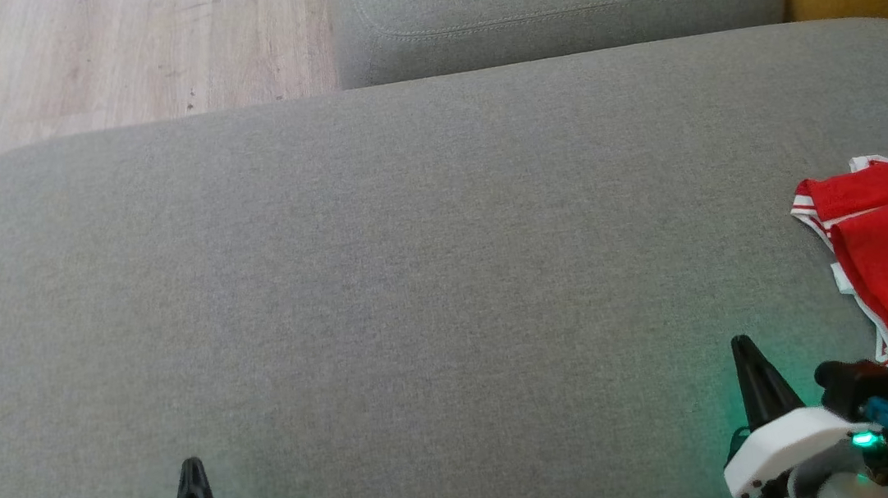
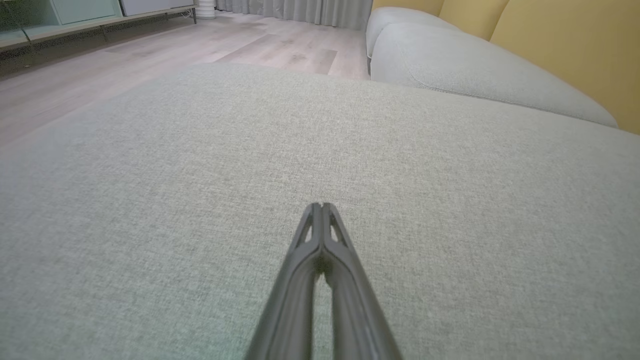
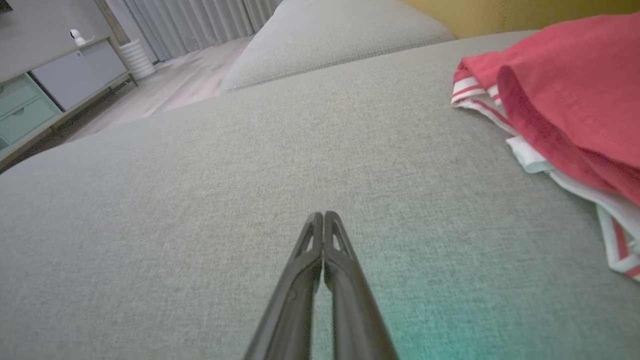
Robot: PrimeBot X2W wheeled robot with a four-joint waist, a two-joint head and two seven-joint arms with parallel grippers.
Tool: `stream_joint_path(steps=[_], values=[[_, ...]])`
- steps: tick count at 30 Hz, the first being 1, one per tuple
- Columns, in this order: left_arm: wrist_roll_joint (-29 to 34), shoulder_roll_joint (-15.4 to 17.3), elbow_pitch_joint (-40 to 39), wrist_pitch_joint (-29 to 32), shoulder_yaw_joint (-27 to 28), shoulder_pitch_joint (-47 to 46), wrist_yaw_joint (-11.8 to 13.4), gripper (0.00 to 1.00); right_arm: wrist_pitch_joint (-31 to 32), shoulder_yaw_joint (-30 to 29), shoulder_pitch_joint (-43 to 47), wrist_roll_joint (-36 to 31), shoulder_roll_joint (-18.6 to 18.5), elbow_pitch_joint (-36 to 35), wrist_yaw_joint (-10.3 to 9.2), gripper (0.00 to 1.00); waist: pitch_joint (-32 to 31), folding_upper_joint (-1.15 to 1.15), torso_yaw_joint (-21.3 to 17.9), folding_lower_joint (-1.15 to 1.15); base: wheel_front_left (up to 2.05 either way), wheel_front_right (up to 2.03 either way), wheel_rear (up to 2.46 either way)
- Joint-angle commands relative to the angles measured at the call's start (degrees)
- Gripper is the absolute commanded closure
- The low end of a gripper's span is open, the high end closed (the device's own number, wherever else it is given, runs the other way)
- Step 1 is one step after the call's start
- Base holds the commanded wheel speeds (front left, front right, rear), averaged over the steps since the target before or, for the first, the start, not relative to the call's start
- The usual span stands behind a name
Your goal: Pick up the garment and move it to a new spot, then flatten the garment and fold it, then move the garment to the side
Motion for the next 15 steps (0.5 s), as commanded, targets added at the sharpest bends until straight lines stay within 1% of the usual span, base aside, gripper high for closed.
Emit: stream_joint_path(steps=[1, 15], values=[[-2.0, 0.1, -2.1, 0.5, 0.6, -2.2, -0.3, 1.00, 0.7, -0.4, -2.7, 2.1, -0.1, -2.3, 0.00, 1.00, 0.0, 0.00, 0.0, 0.00, 0.00, 0.00, 0.00], [-10.5, 0.1, -3.7, 2.5, 1.1, -2.6, -1.1, 1.00, 2.7, -1.1, -2.4, 10.7, -0.1, -4.8, -0.01, 1.00, 0.0, 0.00, -0.1, 0.00, 0.00, 0.00, 0.00]])
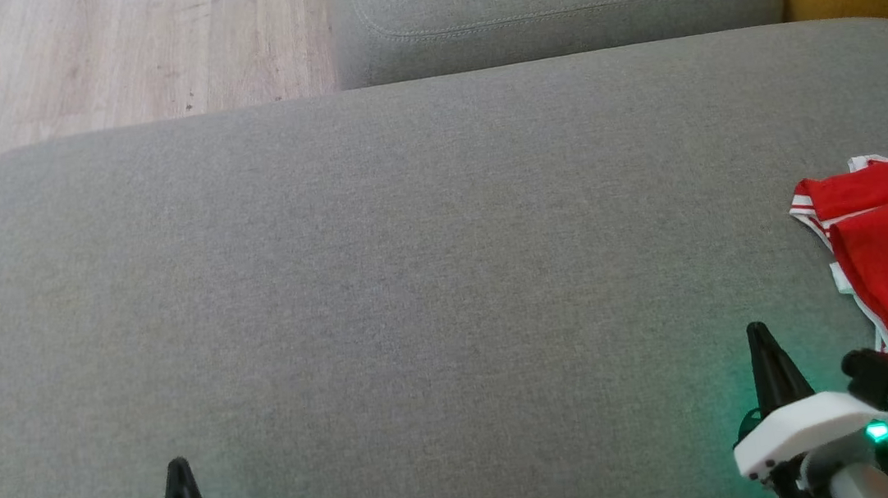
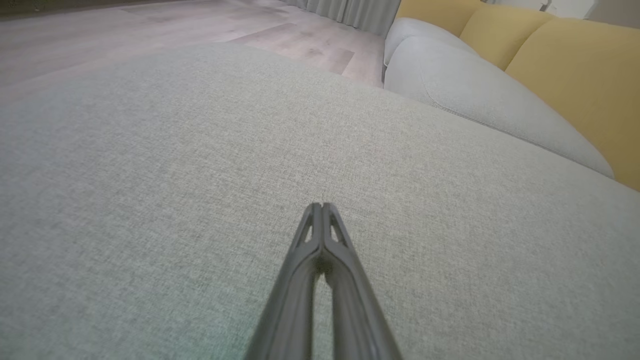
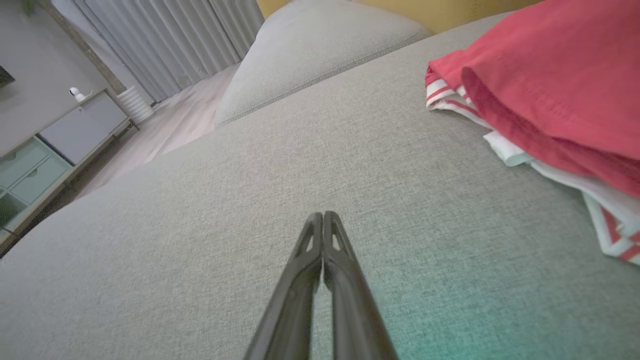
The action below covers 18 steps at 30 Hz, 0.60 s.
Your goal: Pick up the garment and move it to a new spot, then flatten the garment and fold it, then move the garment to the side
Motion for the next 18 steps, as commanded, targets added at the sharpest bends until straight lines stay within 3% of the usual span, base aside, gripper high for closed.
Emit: stream_joint_path(steps=[1, 18], values=[[-1.3, 0.1, -2.1, 0.2, 0.9, -2.6, -0.6, 1.00, 0.4, -0.3, -2.3, 1.5, -0.1, -2.3, -0.01, 1.00, 0.0, 0.00, 0.0, 0.00, 0.00, 0.00, 0.00], [-12.4, 0.2, -3.9, 3.0, 1.8, -3.4, -1.6, 1.00, 3.2, -1.5, -2.1, 12.6, -0.1, -5.2, -0.01, 1.00, 0.0, 0.00, -0.2, 0.00, 0.00, 0.00, 0.00]])
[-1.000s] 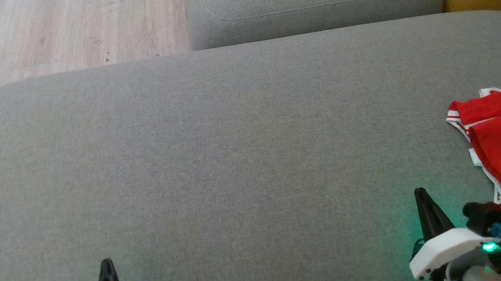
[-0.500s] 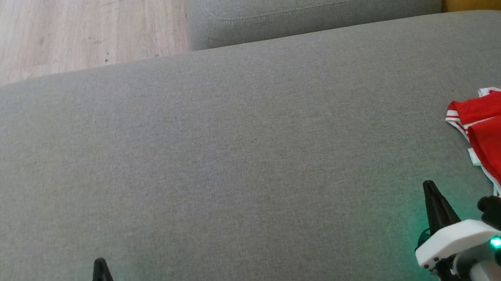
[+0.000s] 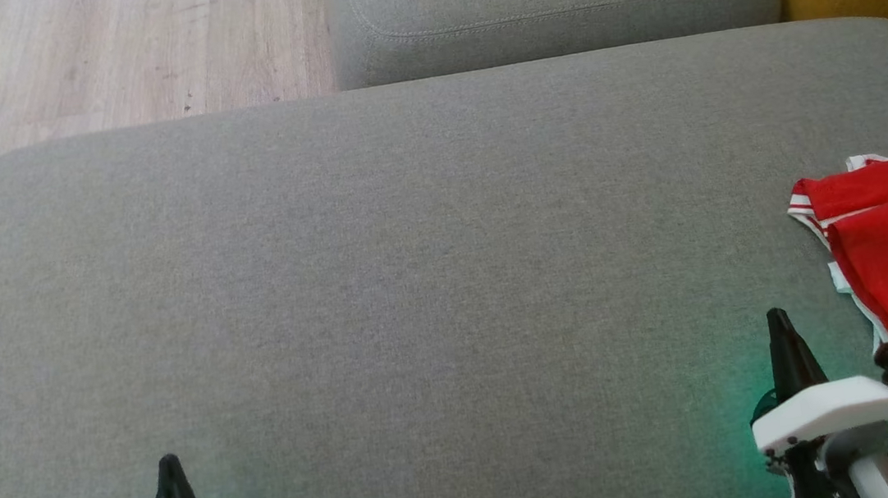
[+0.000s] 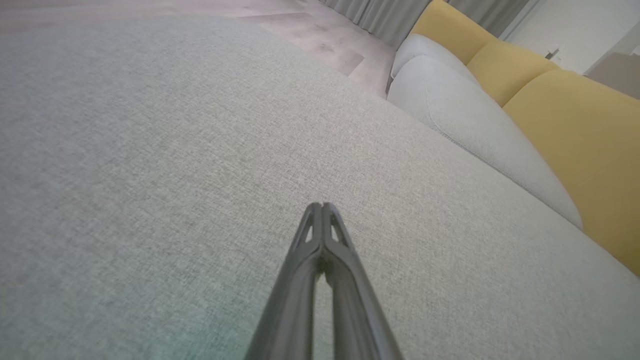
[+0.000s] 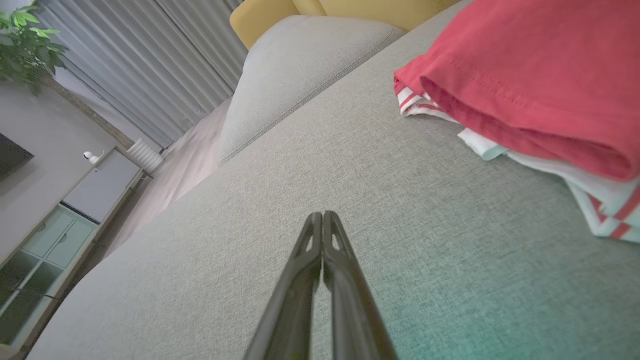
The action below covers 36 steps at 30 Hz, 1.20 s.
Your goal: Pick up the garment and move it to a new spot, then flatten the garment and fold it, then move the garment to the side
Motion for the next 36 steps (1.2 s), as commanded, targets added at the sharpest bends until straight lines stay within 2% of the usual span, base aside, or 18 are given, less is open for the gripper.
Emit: stream_joint_path(steps=[1, 36], values=[[-1.4, 0.2, -2.2, 0.2, 1.4, -3.1, -0.4, 1.00, 0.3, 0.0, -2.1, 1.5, -0.2, -2.4, -0.01, 1.00, 0.0, 0.00, 0.0, 0.00, 0.00, 0.00, 0.00], [-23.6, 0.3, -5.7, 5.9, 3.3, -4.8, -2.4, 1.00, 5.9, -2.4, -1.6, 23.8, -0.2, -8.2, -0.03, 1.00, -0.1, 0.00, -0.3, 0.00, 0.00, 0.00, 0.00]])
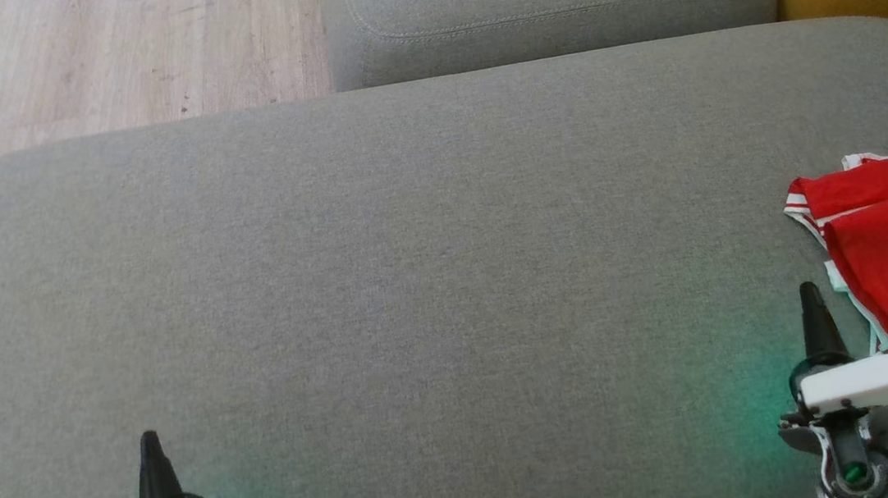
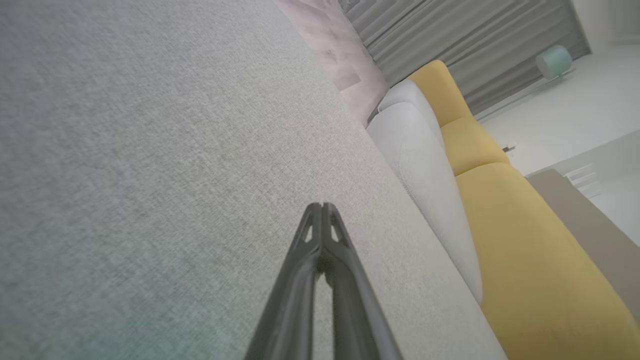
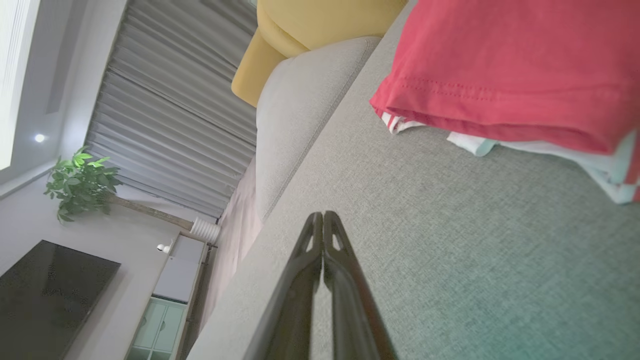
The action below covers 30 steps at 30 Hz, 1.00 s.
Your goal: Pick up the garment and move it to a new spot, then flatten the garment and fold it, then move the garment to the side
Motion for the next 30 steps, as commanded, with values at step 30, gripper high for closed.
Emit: stream_joint_path(steps=[30], values=[[-20.4, 0.4, -5.4, 5.4, 3.3, -4.2, -2.1, 1.00, 5.3, -1.7, -1.2, 20.8, -0.3, -7.6, -0.04, 1.00, -0.1, 0.00, -0.3, 0.00, 0.00, 0.00, 0.00]])
